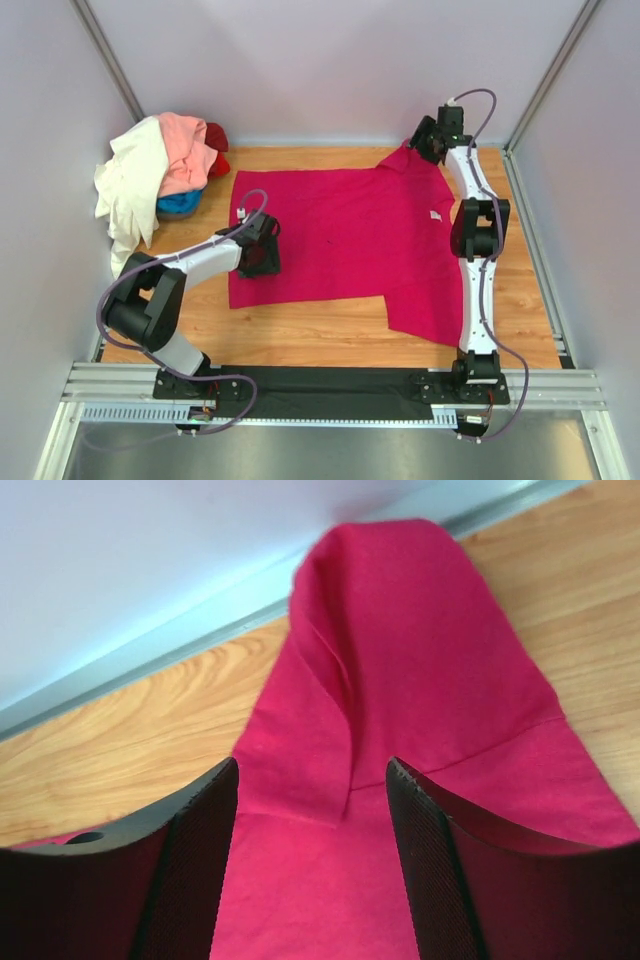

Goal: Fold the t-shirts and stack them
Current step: Flatten the tshirt out

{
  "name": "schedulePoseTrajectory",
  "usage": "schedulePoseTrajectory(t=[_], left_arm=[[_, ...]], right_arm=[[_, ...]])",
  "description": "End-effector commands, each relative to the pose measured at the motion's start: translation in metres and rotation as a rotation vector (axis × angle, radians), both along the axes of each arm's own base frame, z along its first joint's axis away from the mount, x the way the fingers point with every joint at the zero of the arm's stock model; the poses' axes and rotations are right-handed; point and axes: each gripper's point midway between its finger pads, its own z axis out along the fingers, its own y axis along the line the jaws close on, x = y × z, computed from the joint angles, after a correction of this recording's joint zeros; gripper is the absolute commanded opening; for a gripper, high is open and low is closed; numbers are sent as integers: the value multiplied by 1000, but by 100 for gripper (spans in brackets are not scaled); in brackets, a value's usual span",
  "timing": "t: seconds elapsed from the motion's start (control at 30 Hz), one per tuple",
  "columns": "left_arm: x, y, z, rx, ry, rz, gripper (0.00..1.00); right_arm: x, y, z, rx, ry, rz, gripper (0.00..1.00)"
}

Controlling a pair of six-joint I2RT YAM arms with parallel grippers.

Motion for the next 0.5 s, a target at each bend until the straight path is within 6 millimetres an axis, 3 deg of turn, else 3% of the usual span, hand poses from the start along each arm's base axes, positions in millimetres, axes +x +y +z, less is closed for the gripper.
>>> schedulePoseTrajectory(t=[0.0,0.17,0.33,0.47], left_arm=[[-42,12,-29,19,139,12,70],[-41,6,-41,38,164,-27,69],[-43,4,-45,33,176,-39,68],[-44,5,-44,37,163,-43,67]], right_arm=[[11,17,-2,4,-40,-6,62],[1,53,-19,-19,-22,63,59],[-4,54,-42,-31,23,49,56],[-6,50,-47,-44,32,38,55]])
